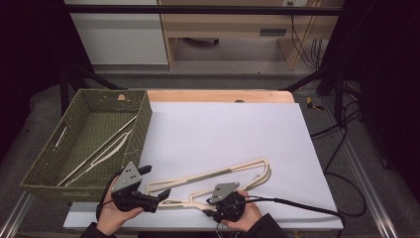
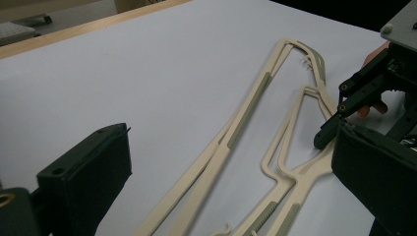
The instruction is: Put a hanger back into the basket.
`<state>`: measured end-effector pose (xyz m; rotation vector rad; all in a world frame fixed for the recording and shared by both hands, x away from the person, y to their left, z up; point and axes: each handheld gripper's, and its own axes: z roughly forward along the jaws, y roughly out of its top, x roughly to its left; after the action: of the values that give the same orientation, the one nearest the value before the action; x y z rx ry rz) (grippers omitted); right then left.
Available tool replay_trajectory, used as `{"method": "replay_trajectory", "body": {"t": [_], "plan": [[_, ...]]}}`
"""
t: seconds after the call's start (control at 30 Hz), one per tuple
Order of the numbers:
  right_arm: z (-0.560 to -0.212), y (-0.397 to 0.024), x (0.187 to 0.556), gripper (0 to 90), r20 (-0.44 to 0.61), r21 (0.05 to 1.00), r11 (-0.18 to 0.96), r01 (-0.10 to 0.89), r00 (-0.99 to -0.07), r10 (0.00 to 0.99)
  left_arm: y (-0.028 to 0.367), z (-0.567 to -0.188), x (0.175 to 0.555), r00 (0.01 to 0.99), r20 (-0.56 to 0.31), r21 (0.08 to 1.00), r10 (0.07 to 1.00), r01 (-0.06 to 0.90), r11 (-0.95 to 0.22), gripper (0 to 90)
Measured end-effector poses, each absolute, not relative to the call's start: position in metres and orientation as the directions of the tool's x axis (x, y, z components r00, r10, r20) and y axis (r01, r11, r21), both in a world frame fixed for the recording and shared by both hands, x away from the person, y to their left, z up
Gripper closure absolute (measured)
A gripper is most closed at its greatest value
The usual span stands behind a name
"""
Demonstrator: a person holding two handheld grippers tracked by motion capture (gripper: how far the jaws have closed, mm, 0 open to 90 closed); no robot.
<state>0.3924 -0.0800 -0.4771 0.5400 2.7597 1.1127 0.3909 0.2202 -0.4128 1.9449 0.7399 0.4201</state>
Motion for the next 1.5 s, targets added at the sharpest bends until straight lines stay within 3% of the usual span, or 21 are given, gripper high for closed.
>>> {"method": "replay_trajectory", "body": {"t": [0.07, 0.57, 1.2, 1.5], "plan": [[-0.477, -0.081, 0.395, 69.7, 0.030, 0.688, 0.668, 0.283, -0.931, 0.364, 0.220, -0.413, 0.391, 0.757, -0.020, 0.883, 0.653, 0.320, -0.343, 1.5], [-0.476, -0.084, 0.404, 72.4, 0.089, 0.688, 0.664, 0.292, -0.943, 0.321, 0.210, -0.419, 0.390, 0.795, -0.001, 0.857, 0.607, 0.314, -0.409, 1.8], [-0.471, -0.086, 0.407, 72.7, 0.139, 0.684, 0.654, 0.323, -0.938, 0.318, 0.176, -0.445, 0.388, 0.864, 0.058, 0.761, 0.500, 0.286, -0.582, 3.7], [-0.468, -0.086, 0.406, 73.8, 0.143, 0.699, 0.640, 0.320, -0.939, 0.313, 0.173, -0.448, 0.387, 0.873, 0.062, 0.751, 0.485, 0.278, -0.598, 3.9]]}}
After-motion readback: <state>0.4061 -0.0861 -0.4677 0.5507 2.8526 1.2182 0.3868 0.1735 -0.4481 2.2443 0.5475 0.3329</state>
